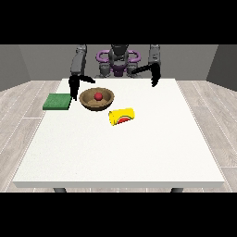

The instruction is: Pick the cup and pour the ball into the bowl, then pick the bowl and place it on the pad

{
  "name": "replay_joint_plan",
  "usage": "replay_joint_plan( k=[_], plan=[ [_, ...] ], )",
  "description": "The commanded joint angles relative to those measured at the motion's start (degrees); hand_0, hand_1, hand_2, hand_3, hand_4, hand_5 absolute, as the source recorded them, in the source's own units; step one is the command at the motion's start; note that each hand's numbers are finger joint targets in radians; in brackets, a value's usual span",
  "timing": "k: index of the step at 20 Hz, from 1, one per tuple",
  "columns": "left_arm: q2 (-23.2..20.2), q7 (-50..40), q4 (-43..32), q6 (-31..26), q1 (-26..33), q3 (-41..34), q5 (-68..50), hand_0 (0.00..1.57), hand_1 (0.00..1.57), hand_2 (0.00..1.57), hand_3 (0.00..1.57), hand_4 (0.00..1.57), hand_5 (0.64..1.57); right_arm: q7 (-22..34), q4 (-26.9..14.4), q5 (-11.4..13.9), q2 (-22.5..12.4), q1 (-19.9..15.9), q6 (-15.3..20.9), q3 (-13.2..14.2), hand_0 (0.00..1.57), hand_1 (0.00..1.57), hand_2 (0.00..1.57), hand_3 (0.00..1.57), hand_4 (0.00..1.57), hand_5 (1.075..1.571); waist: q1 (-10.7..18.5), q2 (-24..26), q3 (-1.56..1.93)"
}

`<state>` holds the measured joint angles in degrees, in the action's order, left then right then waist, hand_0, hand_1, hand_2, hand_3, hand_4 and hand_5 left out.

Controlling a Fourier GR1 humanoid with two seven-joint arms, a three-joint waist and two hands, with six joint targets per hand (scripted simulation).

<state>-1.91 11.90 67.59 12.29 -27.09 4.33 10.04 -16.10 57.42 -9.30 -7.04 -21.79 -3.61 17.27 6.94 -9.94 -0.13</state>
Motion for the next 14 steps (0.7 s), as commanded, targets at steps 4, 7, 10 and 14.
replay_joint_plan(
  k=[4, 7, 10, 14],
  plan=[
    [-3.8, 2.7, 2.2, -6.9, 2.4, -3.4, -4.2, 0.0, 0.0, 0.0, 0.0, 0.0, 1.565, -3.8, -10.0, -0.7, -0.6, -5.9, 2.4, 1.3, 0.0, 0.0, 0.0, 0.0, 0.26, 1.567, 0.9, -0.7, 0.15],
    [-3.7, -2.3, 7.1, -6.9, 2.5, -2.4, -3.6, 0.0, 0.0, 0.0, 0.0, 0.0, 1.565, -10.9, -15.8, 0.2, -1.3, -3.2, 0.0, 1.2, 0.0, 0.0, 0.0, 0.0, 0.21, 1.565, 1.2, 0.3, 0.17],
    [-3.1, 1.4, 7.5, -6.2, 5.0, -2.1, -2.6, 0.0, 0.0, 0.0, 0.0, 0.0, 1.565, -11.2, -20.1, -1.8, -4.6, -7.4, -1.5, 3.3, 0.0, 0.0, 0.0, 0.0, 0.2, 1.562, 1.7, -2.0, 0.17],
    [-4.8, 1.7, 7.2, -7.6, 3.1, -3.7, -2.7, 0.0, 0.0, 0.0, 0.0, 0.0, 1.566, -11.0, -22.0, -0.6, -1.7, -10.8, 2.8, 1.6, 0.0, 0.0, 0.0, 0.0, 0.1, 1.563, 1.4, -3.0, 0.15]
  ],
)
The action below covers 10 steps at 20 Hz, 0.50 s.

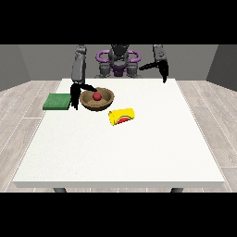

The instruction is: Pick the cup and pour the ball into the bowl, then pick the bowl and place it on the pad

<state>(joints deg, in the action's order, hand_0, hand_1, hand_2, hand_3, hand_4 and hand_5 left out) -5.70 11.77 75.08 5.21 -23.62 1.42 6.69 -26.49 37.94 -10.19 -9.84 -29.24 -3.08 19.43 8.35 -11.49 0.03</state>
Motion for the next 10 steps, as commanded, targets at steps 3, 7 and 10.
replay_joint_plan(
  k=[3, 7, 10],
  plan=[
    [0.4, 1.2, 1.3, -0.3, 3.5, -0.2, 0.4, 0.0, 0.0, 0.0, 0.0, 0.0, 1.565, -1.7, -5.7, -0.1, -0.2, -2.4, -0.6, -0.9, 0.0, 0.0, 0.0, 0.0, 0.06, 1.562, -0.6, 0.6, -0.01],
    [-1.3, 0.3, 4.5, -2.4, 0.5, -1.0, -1.4, 0.0, 0.0, 0.0, 0.0, 0.0, 1.569, -0.4, -9.5, -1.2, 2.7, 2.5, 7.0, 2.4, 0.78, 0.78, 0.39, 0.0, 0.44, 1.533, 1.6, -3.6, -0.01],
    [-0.3, 0.1, 5.5, -2.5, -1.5, 0.8, -0.5, 0.0, 0.0, 0.0, 0.0, 0.47, 1.564, 0.4, -10.1, 6.9, -1.6, 3.4, 15.9, -1.9, 1.57, 1.57, 1.57, 1.09, 0.85, 1.505, 4.6, -6.3, -0.18]
  ],
)
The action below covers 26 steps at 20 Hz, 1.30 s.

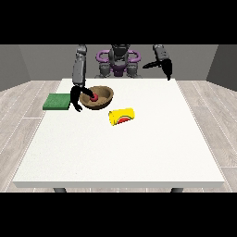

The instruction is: Pick the cup and pour the ball into the bowl, then pick the bowl and place it on the pad

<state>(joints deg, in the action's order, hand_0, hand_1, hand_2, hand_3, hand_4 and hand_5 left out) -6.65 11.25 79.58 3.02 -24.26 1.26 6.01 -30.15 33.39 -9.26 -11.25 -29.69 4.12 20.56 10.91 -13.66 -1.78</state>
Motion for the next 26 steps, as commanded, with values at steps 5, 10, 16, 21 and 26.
replay_joint_plan(
  k=[5, 10, 16, 21, 26],
  plan=[
    [-0.5, -1.6, -1.0, -3.4, -1.6, 0.2, -2.0, 0.0, 0.0, 0.0, 0.0, 0.71, 1.515, 10.2, -4.1, 13.1, -3.5, 3.5, 19.9, -6.9, 1.57, 1.57, 1.57, 1.49, 0.93, 1.563, 4.5, -0.3, 1.46],
    [1.8, -0.6, -5.8, -1.5, 3.1, -0.1, -1.8, 0.0, 0.0, 0.0, 0.0, 0.96, 1.423, 24.9, -3.4, 16.6, -2.0, 1.0, 23.6, -11.2, 1.57, 1.57, 1.57, 1.05, 0.86, 1.567, 1.5, 10.0, 1.55],
    [-3.0, 5.5, -16.4, -1.4, 8.3, -8.0, -3.7, 0.0, 0.0, 0.0, 0.0, 1.0, 1.411, 42.2, 2.5, 19.1, -4.5, -6.7, 15.7, -16.8, 1.57, 1.57, 1.57, 0.89, 0.81, 1.565, -9.3, 18.6, 1.59],
    [-4.0, 4.1, -14.3, -3.2, 10.2, -7.8, -4.2, 0.0, 0.0, 0.0, 0.0, 1.0, 1.41, 43.7, 5.0, 15.2, -9.1, -4.6, 8.7, -13.2, 1.57, 1.57, 1.57, 0.72, 0.8, 1.569, -10.1, 19.1, 1.77],
    [-3.2, 1.1, -10.1, -2.9, 7.0, -7.5, -4.9, 0.0, 0.0, 0.0, 0.0, 1.02, 1.431, 40.9, 5.9, 14.0, -14.9, -3.7, 5.8, -9.8, 1.57, 1.57, 1.57, 0.47, 0.83, 1.57, -7.9, 14.3, 1.79]
  ],
)
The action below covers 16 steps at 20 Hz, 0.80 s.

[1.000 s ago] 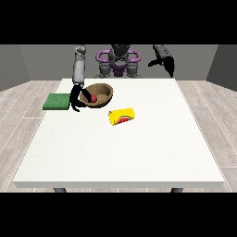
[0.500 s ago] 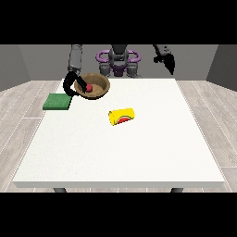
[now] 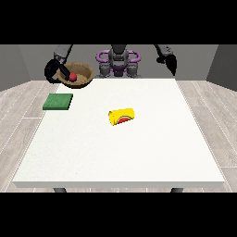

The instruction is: Pick the cup and pour the ball into the bowl, then pick the bowl and place it on the pad

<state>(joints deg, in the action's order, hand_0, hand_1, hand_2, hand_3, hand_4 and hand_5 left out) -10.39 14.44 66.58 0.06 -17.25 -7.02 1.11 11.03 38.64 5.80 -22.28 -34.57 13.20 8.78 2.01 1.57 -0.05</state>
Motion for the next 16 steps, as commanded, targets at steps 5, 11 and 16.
replay_joint_plan(
  k=[5, 11, 16],
  plan=[
    [-4.5, -0.2, 1.9, -4.0, -2.5, -4.3, -3.8, 0.0, 0.0, 0.0, 0.0, 1.22, 1.481, -5.2, 1.0, -1.6, -6.3, 3.4, -4.5, 3.8, 1.57, 1.57, 1.57, 0.47, 0.83, 1.57, 0.6, -4.9, 0.06],
    [-17.7, 2.3, -0.2, -14.1, -6.1, -16.1, -13.9, 0.0, 0.0, 0.0, 0.0, 1.31, 1.567, -11.8, -1.0, -5.4, -11.2, 2.9, -6.3, 9.7, 1.57, 1.57, 1.57, 0.0, 0.87, 1.571, 4.2, -12.9, 0.08],
    [-26.9, 7.2, -10.7, -22.2, -5.9, -23.7, -18.6, 0.0, 0.0, 0.0, 0.0, 1.27, 1.571, -11.2, 2.1, -5.7, -9.8, 1.9, -4.7, 9.5, 1.57, 1.57, 1.57, 0.0, 0.8, 1.566, 2.6, -14.4, 0.01]
  ],
)
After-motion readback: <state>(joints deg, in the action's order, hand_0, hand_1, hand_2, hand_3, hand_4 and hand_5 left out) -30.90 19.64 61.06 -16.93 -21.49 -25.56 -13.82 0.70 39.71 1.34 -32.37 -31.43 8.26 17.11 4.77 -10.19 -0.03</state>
